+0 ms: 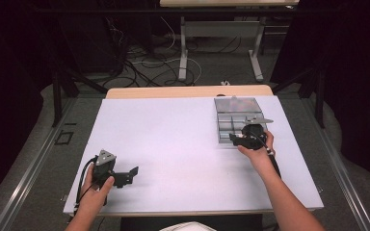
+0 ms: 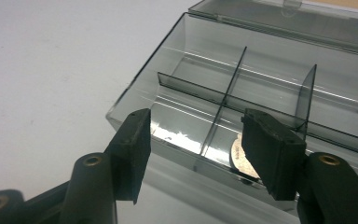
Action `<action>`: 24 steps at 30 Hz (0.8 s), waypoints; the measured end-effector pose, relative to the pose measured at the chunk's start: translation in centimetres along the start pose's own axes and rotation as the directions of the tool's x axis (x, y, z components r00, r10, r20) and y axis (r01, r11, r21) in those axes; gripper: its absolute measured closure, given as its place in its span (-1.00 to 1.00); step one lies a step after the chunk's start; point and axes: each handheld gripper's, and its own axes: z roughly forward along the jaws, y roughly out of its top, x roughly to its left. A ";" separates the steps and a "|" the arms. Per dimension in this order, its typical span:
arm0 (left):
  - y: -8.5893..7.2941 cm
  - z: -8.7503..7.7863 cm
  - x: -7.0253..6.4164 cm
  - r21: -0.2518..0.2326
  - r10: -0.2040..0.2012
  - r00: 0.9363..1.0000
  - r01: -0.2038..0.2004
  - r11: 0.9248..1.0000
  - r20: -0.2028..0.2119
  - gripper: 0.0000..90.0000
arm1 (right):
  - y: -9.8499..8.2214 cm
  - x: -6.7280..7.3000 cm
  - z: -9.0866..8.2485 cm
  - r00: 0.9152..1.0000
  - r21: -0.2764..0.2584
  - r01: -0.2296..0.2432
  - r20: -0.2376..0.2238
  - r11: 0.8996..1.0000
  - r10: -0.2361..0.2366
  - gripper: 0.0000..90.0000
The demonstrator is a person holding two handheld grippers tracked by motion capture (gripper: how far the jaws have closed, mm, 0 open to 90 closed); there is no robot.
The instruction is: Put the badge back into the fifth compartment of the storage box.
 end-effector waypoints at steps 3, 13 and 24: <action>0.0 0.0 0.0 0.003 0.003 1.000 -0.003 1.000 0.001 -0.98 | 0.0 0.2 -0.3 1.000 0.000 0.001 -0.006 1.000 -0.001 -0.10; 0.0 0.1 -0.2 -0.008 -0.005 1.000 0.005 1.000 -0.002 -0.98 | 0.1 0.9 -1.4 0.999 -0.021 0.012 -0.042 1.000 -0.013 -0.24; 0.0 -0.1 0.0 0.004 0.004 1.000 -0.004 1.000 0.000 -0.98 | -0.4 1.4 -2.7 0.997 -0.011 0.027 -0.074 1.000 -0.028 -0.42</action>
